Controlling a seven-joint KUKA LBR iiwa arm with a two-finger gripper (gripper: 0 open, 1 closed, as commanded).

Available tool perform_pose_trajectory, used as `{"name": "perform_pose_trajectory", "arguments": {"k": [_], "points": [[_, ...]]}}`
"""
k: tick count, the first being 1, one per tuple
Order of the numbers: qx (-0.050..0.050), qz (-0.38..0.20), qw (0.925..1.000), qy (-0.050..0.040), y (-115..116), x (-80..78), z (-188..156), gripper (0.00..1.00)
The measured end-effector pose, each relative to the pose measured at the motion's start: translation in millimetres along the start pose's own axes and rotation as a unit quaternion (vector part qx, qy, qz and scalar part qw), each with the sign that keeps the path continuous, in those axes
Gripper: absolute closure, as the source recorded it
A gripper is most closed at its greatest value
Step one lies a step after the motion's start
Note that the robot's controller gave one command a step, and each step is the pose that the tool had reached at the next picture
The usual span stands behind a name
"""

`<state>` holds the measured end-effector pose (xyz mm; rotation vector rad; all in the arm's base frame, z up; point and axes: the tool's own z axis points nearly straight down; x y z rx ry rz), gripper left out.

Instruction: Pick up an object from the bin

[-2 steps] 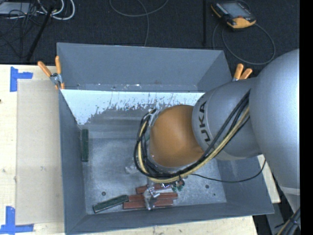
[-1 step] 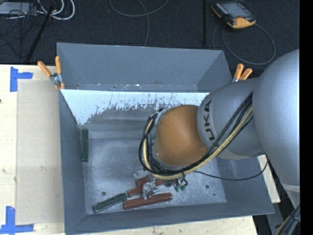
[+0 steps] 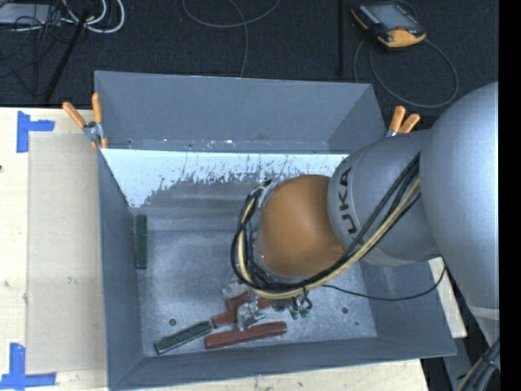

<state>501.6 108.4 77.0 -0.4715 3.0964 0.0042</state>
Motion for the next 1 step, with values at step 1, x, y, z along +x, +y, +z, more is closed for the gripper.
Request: {"name": "perform_pose_trajectory", "arguments": {"k": [1], "points": [[0.0, 0.0, 1.0, 0.0014, 0.1, 1.2, -1.9, 1.0]]}}
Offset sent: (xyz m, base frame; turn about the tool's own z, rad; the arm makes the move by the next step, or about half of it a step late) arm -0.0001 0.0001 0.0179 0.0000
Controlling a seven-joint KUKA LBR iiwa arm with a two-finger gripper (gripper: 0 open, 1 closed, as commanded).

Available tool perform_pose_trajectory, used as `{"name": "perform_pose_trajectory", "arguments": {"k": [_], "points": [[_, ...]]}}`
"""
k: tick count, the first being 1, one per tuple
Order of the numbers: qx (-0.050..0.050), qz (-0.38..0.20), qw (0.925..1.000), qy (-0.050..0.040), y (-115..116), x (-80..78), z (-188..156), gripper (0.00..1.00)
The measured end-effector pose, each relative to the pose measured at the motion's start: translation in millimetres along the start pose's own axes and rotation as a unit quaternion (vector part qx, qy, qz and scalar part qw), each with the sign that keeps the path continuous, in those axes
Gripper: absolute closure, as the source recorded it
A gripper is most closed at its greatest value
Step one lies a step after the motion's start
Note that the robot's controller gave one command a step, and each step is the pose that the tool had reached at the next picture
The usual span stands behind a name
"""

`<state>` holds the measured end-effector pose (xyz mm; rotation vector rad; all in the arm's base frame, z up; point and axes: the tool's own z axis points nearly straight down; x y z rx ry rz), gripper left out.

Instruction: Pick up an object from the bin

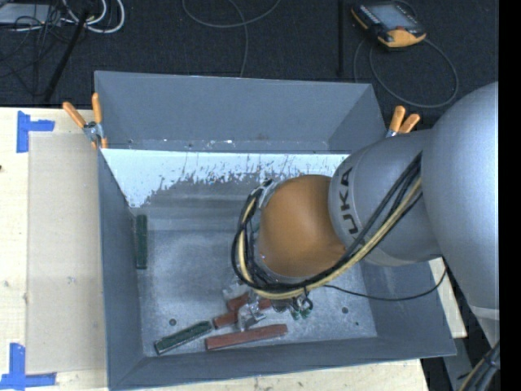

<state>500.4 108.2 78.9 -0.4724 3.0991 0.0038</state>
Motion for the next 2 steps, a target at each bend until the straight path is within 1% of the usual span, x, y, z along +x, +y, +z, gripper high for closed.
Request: {"name": "perform_pose_trajectory", "arguments": {"k": [1, 2], "points": [[0.0, 0.0, 1.0, 0.0026, 0.0, 0.9, -6.4, 1.0], [0.0, 0.001, 1.0, 0.0032, 0.1, 0.2, -11.4, 1.0]]}}
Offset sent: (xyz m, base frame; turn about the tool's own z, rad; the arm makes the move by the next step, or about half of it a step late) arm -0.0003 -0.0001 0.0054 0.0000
